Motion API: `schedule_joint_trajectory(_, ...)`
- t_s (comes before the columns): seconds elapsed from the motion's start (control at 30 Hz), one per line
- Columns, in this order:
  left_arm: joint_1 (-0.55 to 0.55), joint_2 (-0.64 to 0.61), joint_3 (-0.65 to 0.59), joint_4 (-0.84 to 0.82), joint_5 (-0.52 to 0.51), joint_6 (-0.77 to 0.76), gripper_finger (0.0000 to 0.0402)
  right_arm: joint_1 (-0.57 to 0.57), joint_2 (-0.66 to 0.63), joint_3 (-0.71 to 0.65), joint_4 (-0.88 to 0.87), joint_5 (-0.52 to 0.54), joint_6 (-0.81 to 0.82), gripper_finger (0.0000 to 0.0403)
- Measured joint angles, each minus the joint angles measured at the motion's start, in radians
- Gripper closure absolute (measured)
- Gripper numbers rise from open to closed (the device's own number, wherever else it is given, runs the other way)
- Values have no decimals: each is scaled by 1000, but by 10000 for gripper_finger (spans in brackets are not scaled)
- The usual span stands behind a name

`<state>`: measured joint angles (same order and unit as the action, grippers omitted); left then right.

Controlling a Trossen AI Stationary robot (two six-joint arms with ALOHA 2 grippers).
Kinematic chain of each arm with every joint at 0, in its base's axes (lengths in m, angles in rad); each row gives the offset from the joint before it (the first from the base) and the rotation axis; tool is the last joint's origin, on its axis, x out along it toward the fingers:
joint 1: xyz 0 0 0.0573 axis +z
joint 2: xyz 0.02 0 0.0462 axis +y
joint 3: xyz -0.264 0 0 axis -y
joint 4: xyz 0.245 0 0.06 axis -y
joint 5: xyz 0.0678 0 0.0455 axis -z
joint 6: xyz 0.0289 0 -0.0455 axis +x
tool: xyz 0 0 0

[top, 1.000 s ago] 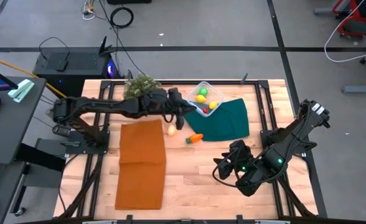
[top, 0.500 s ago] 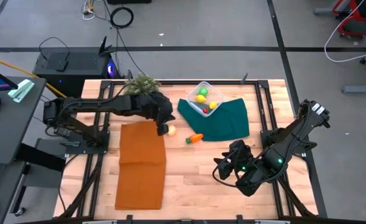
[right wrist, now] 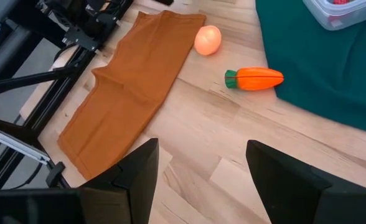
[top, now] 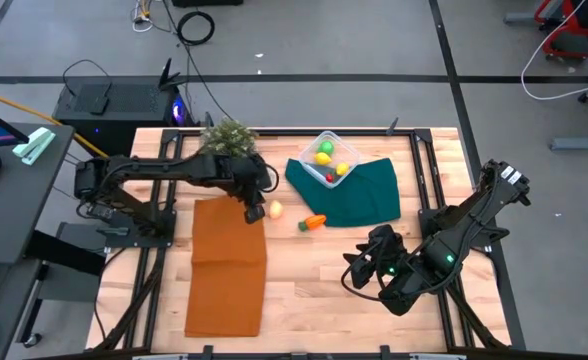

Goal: Pick and placing Produce into tupperware
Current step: Put the peach into the transparent bin

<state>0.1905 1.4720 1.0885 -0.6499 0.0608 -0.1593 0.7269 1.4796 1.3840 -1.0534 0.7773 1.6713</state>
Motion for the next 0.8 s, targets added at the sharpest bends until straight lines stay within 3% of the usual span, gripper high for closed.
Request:
schedule_joint_trajectory(0.27,3,107,0,5,3,-412,378,0,0,0,-1,1,0,194)
schedule_joint_trajectory(0.6,-3,184,0,71,22,-510,364,0,0,0,9,1,1,194)
schedule_joint_trajectory(0.8,-2,184,0,78,21,-485,290,0,0,0,9,1,2,194)
